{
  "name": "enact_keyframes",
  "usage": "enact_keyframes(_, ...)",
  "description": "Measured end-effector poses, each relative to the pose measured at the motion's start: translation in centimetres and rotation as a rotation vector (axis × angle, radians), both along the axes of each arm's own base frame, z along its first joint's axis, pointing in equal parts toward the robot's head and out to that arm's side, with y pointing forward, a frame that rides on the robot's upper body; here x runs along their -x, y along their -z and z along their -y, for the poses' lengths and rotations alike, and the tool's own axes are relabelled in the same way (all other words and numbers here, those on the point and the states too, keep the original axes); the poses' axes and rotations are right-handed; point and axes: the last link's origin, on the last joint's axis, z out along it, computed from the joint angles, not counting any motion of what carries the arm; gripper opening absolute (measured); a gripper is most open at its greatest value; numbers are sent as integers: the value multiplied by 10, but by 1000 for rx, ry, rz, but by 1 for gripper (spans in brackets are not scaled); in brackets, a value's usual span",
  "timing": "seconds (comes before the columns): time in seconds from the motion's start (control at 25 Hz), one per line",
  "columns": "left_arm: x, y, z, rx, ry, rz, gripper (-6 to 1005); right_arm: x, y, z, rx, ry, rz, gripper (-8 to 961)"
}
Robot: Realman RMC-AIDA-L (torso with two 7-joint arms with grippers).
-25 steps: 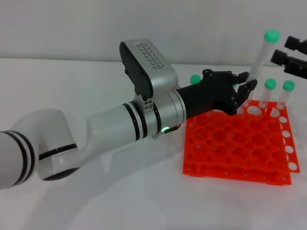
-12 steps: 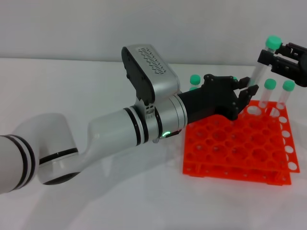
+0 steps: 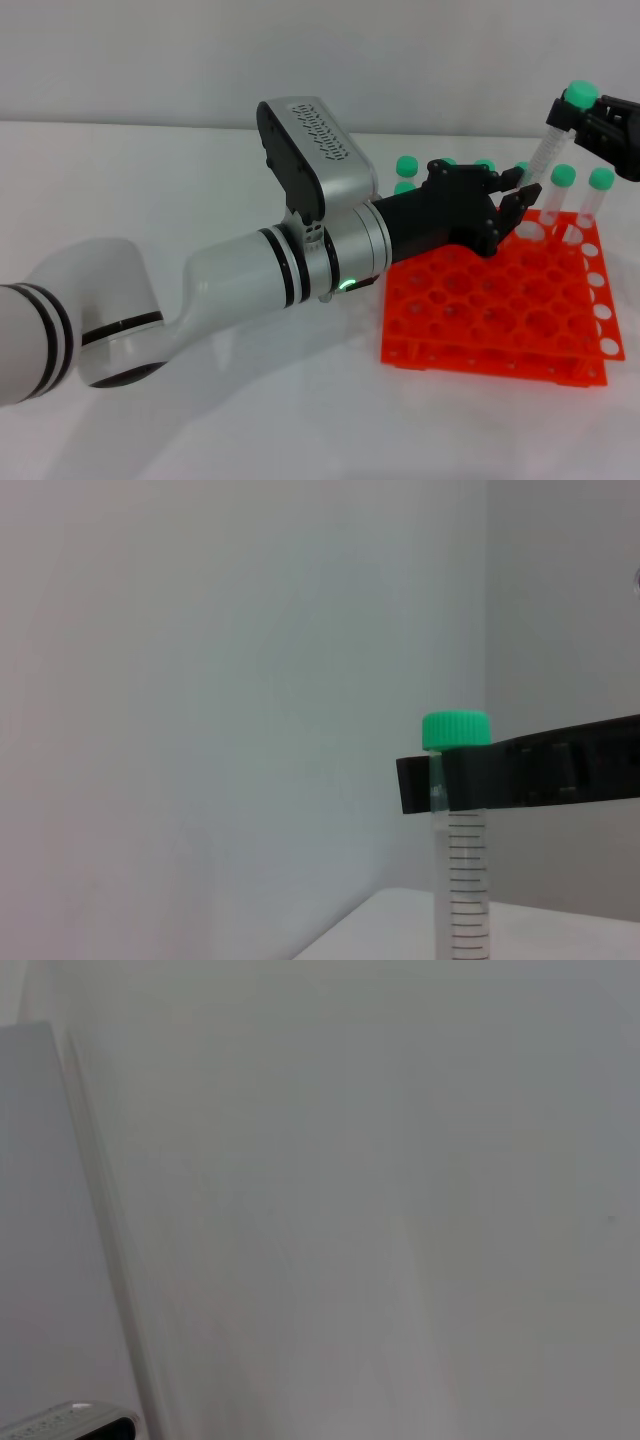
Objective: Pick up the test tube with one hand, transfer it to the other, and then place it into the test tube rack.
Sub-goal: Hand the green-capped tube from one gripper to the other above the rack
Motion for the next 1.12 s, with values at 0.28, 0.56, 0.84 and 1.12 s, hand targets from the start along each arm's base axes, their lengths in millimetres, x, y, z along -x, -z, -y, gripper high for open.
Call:
enact_keyframes(0.28, 4, 0, 1, -36, 13, -10, 233, 0, 0, 0, -2, 0, -2, 205)
enact_keyframes(0.56, 12, 0, 4, -131, 4, -26, 236, 3, 1, -1, -5, -6, -14, 206)
enact_keyframes(0.84, 24, 2, 17, -224, 58, -72, 324, 4, 1, -3, -23, 1, -20, 205)
enact_keyframes(1.12, 59, -14, 46, -355, 2, 8, 583, 8, 5, -11, -49, 24, 3, 209)
